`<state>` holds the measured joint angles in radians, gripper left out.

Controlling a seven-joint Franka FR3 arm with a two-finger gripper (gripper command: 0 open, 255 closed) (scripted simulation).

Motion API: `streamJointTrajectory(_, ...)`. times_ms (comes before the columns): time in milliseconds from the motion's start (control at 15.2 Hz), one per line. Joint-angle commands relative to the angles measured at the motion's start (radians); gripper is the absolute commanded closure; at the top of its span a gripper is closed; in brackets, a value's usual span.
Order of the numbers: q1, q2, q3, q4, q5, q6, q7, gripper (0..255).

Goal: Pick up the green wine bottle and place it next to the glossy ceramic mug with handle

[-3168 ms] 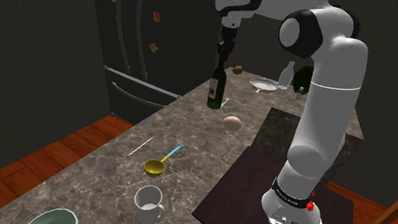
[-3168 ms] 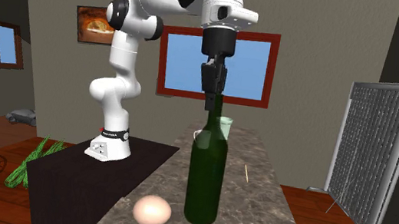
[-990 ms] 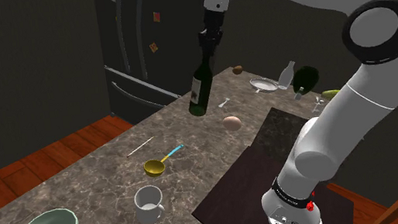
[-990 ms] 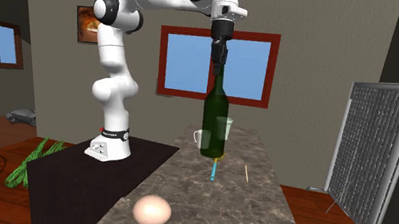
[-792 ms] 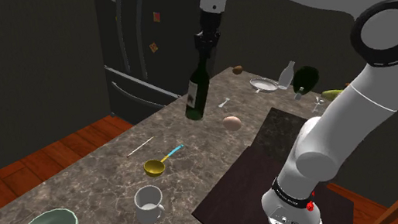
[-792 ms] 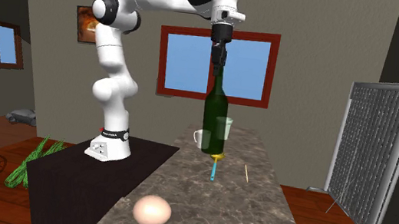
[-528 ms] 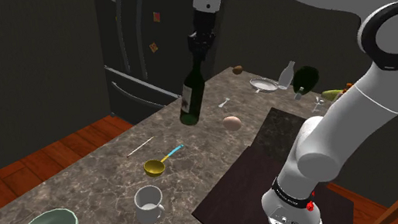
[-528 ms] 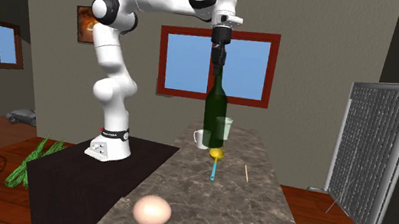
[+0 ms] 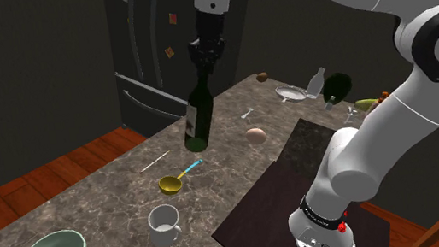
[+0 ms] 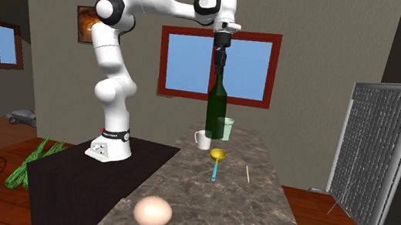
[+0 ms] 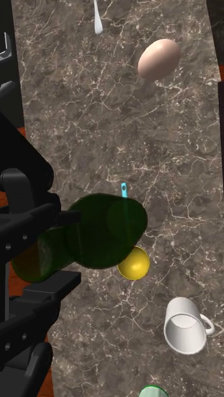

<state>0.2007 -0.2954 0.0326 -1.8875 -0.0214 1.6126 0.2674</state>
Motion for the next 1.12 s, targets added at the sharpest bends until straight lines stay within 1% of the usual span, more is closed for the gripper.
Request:
streamJointTrajectory(0,0.019,0.004,0.035,0.0,0.009,0.004,0.054,255)
streamJointTrajectory(528,0.092,0.068,0.164,0.07,0.03,-0.006,0.253,255)
streamJointTrajectory(1056,0.168,0.203,0.29,0.219,0.014,-0.026,0.458,255)
